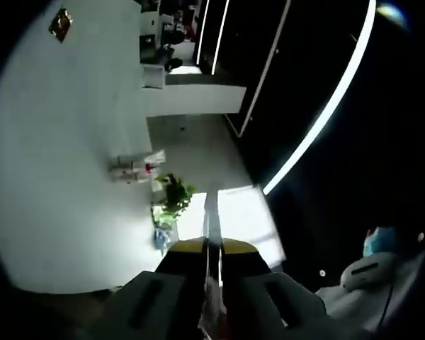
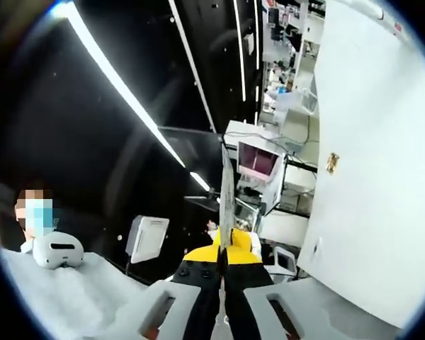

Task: Arrange the skincare products in the storage area until every visible bottle or jar stands upright without overlapping.

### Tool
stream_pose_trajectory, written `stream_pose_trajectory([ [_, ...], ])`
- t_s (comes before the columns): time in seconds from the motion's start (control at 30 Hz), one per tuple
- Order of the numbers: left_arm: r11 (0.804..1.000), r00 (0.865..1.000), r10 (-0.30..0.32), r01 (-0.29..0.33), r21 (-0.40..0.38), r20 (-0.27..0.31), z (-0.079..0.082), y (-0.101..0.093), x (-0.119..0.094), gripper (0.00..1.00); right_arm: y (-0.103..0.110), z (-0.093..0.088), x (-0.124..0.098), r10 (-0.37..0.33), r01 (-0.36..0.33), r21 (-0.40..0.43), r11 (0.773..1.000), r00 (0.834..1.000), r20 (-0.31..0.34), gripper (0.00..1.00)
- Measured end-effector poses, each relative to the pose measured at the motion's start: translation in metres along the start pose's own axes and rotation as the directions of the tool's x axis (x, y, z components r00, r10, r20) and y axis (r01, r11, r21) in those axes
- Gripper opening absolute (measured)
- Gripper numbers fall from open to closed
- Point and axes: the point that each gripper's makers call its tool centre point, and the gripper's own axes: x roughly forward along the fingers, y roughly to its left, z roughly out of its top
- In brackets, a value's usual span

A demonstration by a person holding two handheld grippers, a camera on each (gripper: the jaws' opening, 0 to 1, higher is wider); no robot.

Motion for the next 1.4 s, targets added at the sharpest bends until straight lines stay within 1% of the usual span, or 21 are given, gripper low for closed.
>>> stream_pose_trajectory([
  [0.1, 1.000, 1.000, 0.002, -0.002, -0.010, 0.003, 0.001, 0.002, -0.001, 0.00, -0.003, -0.003, -0.002, -0.009, 0.010, 0.010, 1.000, 1.000, -0.020, 0.00],
  [0.13, 0.999, 1.000, 0.010, -0.010, 0.042, 0.000, 0.001, 0.003, -0.002, 0.00, -0.002, -0.004, -0.002, -0.007, 0.007, 0.011, 1.000, 1.000, -0.022, 0.00],
  [0.27, 0.996, 1.000, 0.002, -0.003, 0.093, 0.009, 0.001, 0.000, -0.003, 0.00, 0.000, -0.005, 0.000, 0.020, -0.020, 0.033, 0.999, 1.000, -0.012, 0.00],
  [0.37, 0.999, 1.000, -0.028, 0.028, 0.039, -0.009, -0.002, -0.004, -0.001, 0.00, 0.003, 0.004, -0.002, 0.050, -0.050, 0.017, 0.999, 0.998, 0.043, 0.00],
  [0.43, 1.000, 0.997, 0.017, -0.016, 0.012, -0.071, -0.011, 0.007, -0.001, 0.07, 0.000, 0.009, -0.003, 0.028, -0.030, 0.031, 0.999, 0.996, 0.080, 0.00],
  [0.5, 0.993, 0.988, 0.102, -0.094, 0.072, -0.117, -0.022, 0.020, 0.003, 0.29, -0.001, 0.012, -0.006, 0.041, -0.044, 0.036, 0.998, 0.995, 0.090, 0.00],
  [0.53, 0.993, 0.985, 0.095, -0.083, 0.086, -0.144, -0.028, 0.019, 0.005, 0.32, -0.001, 0.015, -0.006, 0.035, -0.039, 0.034, 0.999, 0.994, 0.104, 0.00],
  [0.57, 0.994, 0.980, 0.069, -0.053, 0.091, -0.186, -0.037, 0.015, 0.007, 0.26, -0.001, 0.015, -0.005, 0.033, -0.037, 0.034, 0.999, 0.994, 0.103, 0.00],
  [0.6, 0.995, 0.979, 0.054, -0.035, 0.098, -0.198, -0.040, 0.013, 0.007, 0.04, -0.001, 0.014, -0.004, 0.031, -0.034, 0.035, 0.999, 0.995, 0.096, 0.00],
  [0.63, 0.994, 0.978, 0.074, -0.056, 0.098, -0.193, -0.040, 0.018, 0.008, 0.01, -0.003, 0.013, -0.004, 0.023, -0.026, 0.035, 0.999, 0.996, 0.086, 0.00],
  [0.73, 0.997, 0.986, 0.068, -0.062, 0.044, -0.152, -0.034, 0.024, 0.009, 0.00, -0.008, 0.016, -0.006, -0.016, 0.017, -0.002, 1.000, 0.995, 0.098, 0.00],
  [0.87, 0.995, 0.984, 0.096, -0.092, 0.031, -0.152, -0.029, 0.032, 0.012, 0.00, -0.014, 0.020, -0.007, -0.088, 0.104, -0.162, 0.981, 0.990, 0.107, 0.00],
  [1.0, 0.993, 0.986, 0.099, -0.090, 0.074, -0.132, -0.017, 0.034, 0.021, 0.00, -0.015, 0.029, -0.017, -0.149, 0.190, -0.277, 0.942, 0.975, 0.165, 0.21],
  [1.07, 0.992, 0.985, 0.116, -0.107, 0.073, -0.125, -0.007, 0.039, 0.027, 0.00, -0.020, 0.033, -0.026, -0.203, 0.265, -0.362, 0.894, 0.959, 0.199, 0.37],
  [1.17, 0.988, 0.981, 0.143, -0.134, 0.075, -0.132, 0.003, 0.046, 0.035, 0.00, -0.020, 0.034, -0.034, -0.276, 0.374, -0.509, 0.775, 0.925, 0.260, 0.70],
  [1.2, 0.987, 0.980, 0.148, -0.139, 0.076, -0.134, 0.007, 0.049, 0.038, 0.00, -0.023, 0.035, -0.036, -0.294, 0.396, -0.525, 0.753, 0.917, 0.269, 0.77],
  [1.23, 0.986, 0.978, 0.157, -0.147, 0.082, -0.133, 0.013, 0.052, 0.043, 0.00, -0.037, 0.031, -0.044, -0.401, 0.482, -0.585, 0.652, 0.874, 0.274, 0.80],
  [1.27, 0.985, 0.978, 0.163, -0.154, 0.081, -0.131, 0.020, 0.055, 0.050, 0.00, -0.040, 0.026, -0.046, -0.434, 0.492, -0.635, 0.596, 0.862, 0.260, 0.80],
  [1.3, 0.984, 0.978, 0.166, -0.157, 0.080, -0.129, 0.024, 0.057, 0.053, 0.00, -0.043, 0.019, -0.046, -0.458, 0.483, -0.673, 0.561, 0.858, 0.233, 0.80],
  [1.37, 0.983, 0.976, 0.176, -0.167, 0.081, -0.128, 0.035, 0.062, 0.065, 0.00, -0.049, 0.023, -0.052, -0.511, 0.557, -0.686, 0.468, 0.804, 0.304, 0.81],
  [1.4, 0.982, 0.975, 0.180, -0.170, 0.081, -0.127, 0.040, 0.065, 0.070, 0.00, -0.050, 0.024, -0.053, -0.510, 0.570, -0.685, 0.454, 0.797, 0.325, 0.81],
])
